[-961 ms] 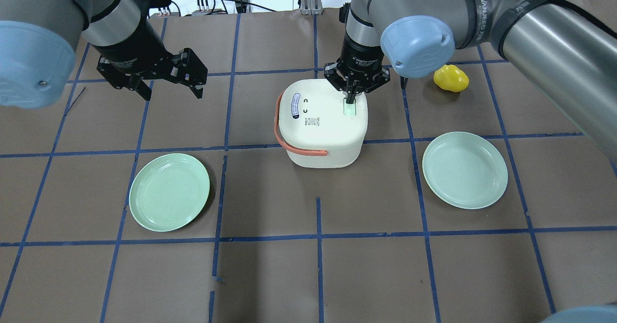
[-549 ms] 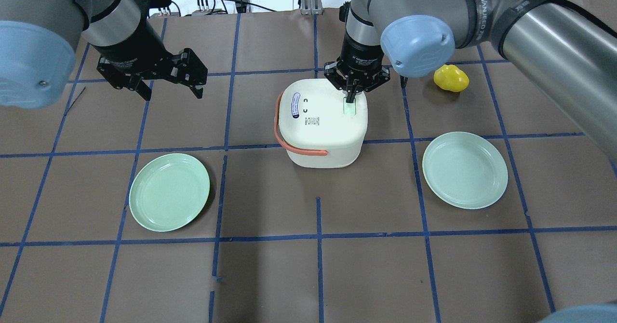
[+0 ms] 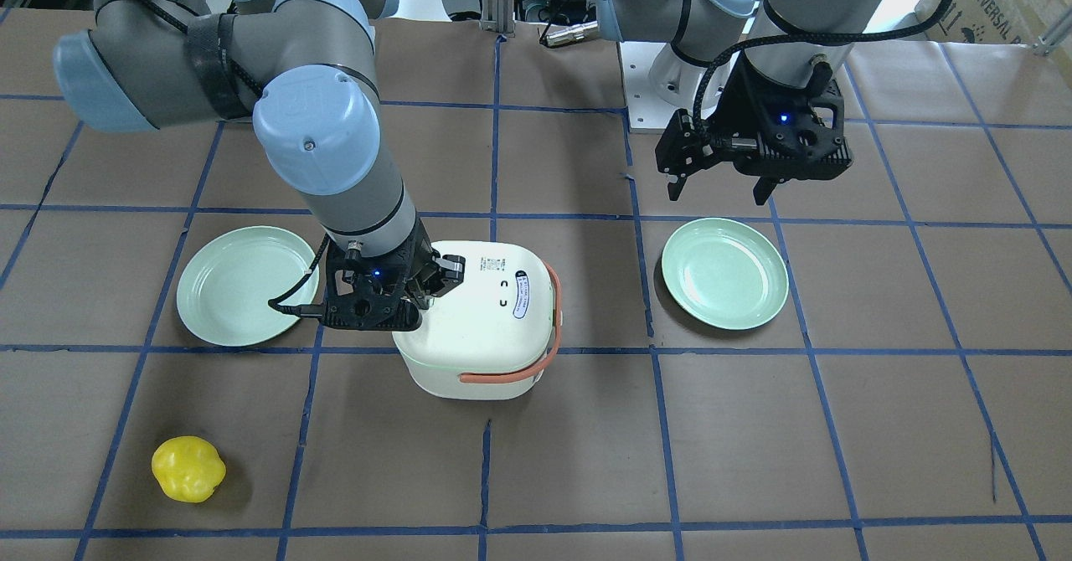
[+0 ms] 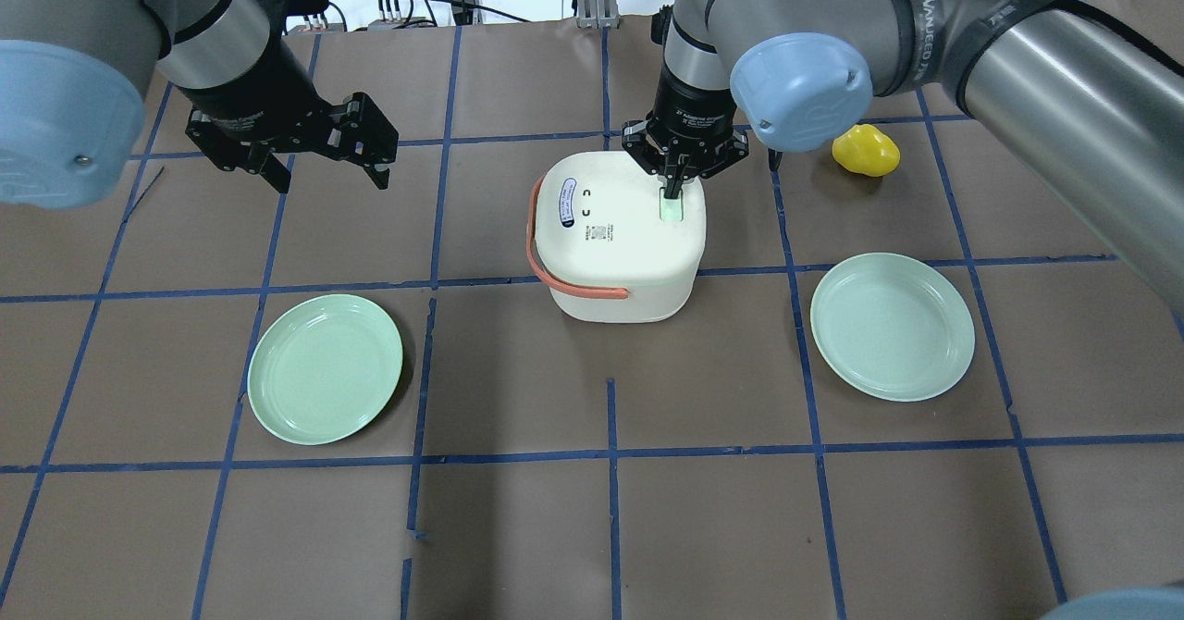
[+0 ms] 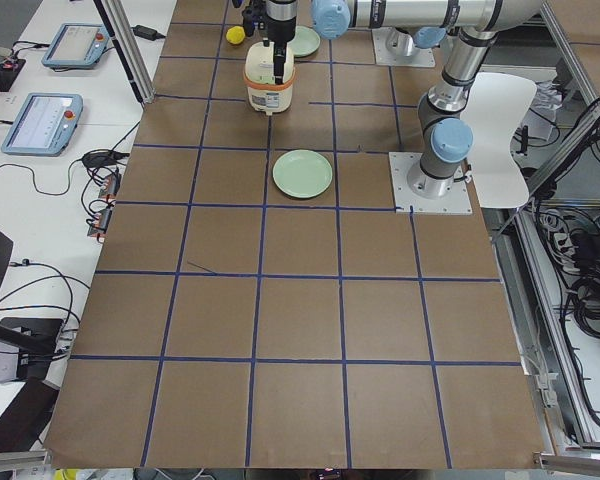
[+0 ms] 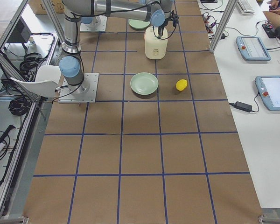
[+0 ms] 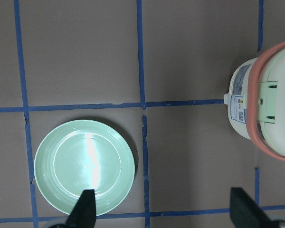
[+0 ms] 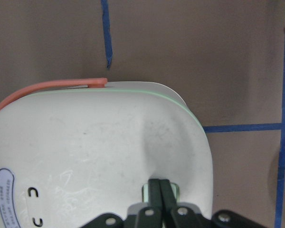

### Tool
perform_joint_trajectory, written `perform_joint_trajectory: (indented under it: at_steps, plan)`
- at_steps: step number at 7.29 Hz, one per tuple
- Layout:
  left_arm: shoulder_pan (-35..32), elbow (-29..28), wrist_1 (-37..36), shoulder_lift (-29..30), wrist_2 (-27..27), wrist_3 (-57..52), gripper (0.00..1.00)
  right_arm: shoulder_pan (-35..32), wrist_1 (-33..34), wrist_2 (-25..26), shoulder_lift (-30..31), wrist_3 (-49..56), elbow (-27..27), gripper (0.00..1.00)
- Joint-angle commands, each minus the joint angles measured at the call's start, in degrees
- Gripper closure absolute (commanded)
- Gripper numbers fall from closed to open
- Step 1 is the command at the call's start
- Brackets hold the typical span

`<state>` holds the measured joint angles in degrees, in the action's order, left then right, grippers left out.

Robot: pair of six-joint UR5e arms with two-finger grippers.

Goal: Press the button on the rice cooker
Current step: 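Press down on the rice cooker's lid button with the right gripper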

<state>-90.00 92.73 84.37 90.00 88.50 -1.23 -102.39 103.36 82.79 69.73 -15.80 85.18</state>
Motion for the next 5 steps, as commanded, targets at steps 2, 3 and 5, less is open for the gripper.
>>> perform_joint_trajectory:
  at_steps: [2,3,5]
  plan:
    - [0.0,0.0,0.0,0.0,0.0,0.0,0.0,0.0,0.0,0.1,-0.2,0.0,0.0,0.85]
    - [0.0,0.0,0.0,0.0,0.0,0.0,0.0,0.0,0.0,0.2,-0.2,0.0,0.0,0.85]
    - [0.1,0.0,0.0,0.0,-0.1,0.0,0.0,0.0,-0.1,0.4,0.1,0.0,0.0,0.85]
